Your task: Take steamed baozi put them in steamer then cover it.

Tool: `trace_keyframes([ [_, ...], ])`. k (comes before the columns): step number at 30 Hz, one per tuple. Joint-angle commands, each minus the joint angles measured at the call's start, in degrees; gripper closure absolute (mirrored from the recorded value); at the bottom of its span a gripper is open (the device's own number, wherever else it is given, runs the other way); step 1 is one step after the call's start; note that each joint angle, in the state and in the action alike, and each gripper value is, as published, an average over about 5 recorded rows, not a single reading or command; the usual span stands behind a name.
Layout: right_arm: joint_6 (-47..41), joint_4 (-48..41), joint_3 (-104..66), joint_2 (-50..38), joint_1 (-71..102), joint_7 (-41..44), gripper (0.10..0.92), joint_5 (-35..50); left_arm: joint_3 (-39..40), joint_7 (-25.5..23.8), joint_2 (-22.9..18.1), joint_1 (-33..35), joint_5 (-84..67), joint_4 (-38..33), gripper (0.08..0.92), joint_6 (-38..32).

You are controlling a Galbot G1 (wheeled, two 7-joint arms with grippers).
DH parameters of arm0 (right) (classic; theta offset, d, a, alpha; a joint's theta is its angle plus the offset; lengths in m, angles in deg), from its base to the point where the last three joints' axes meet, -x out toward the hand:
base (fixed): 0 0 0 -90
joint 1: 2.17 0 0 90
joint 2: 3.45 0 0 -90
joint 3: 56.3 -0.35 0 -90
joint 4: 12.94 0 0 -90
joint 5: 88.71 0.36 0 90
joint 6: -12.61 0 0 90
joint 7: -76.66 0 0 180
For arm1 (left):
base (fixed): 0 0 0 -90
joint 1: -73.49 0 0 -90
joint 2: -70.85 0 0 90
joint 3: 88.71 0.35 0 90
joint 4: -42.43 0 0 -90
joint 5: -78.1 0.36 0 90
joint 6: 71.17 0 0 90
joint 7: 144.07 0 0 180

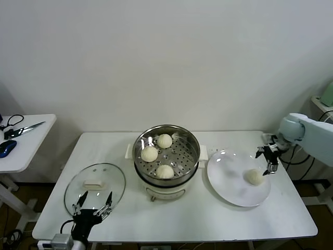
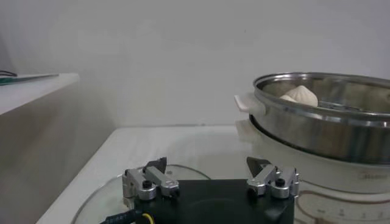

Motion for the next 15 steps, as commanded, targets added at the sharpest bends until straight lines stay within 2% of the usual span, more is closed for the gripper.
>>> trace_keyframes([
  [1, -2.19, -2.17, -6.06, 0.60, 8.18, -1.10, 0.203, -2.30, 0.01, 0.02, 0.01, 0.17, 0.01, 0.04, 0.177, -0.03],
  [15, -2.68, -3.12, -9.06, 2.22, 10.88, -3.02, 0.208, -5.73, 0.10, 0.24, 0.09, 0.22, -0.13, 0.38, 0.177, -0.11],
])
